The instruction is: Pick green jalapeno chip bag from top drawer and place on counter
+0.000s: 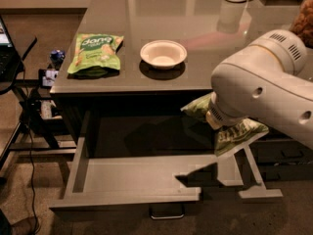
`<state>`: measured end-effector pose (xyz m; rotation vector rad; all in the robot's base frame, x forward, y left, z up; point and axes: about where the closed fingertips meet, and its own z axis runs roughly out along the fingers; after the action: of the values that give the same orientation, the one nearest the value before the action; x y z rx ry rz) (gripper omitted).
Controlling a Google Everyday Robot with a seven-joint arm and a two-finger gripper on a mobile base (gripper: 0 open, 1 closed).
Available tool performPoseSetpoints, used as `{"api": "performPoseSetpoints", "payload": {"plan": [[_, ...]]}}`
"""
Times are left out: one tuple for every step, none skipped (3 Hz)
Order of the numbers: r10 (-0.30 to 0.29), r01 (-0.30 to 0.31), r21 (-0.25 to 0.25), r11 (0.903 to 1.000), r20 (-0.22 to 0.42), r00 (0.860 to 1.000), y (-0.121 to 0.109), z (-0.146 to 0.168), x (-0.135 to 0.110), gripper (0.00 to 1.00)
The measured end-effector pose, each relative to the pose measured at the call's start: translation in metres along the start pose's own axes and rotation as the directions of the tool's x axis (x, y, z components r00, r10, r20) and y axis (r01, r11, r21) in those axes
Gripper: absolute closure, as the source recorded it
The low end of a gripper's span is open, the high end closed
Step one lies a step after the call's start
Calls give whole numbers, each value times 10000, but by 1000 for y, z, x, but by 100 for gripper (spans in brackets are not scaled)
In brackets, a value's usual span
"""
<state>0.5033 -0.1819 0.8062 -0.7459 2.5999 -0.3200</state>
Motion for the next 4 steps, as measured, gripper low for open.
{"api": "performPoseSetpoints", "payload": {"plan": [[-116,108,406,9991,212,9997,-11,-12,-14,100],[-265,214,656,9976,777,9966,-30,-16,-47,100],[-244,187,670,9976,844,9961,-31,-18,-50,100],[155,-225,877,9959,800,9967,-50,-15,-54,100]]}}
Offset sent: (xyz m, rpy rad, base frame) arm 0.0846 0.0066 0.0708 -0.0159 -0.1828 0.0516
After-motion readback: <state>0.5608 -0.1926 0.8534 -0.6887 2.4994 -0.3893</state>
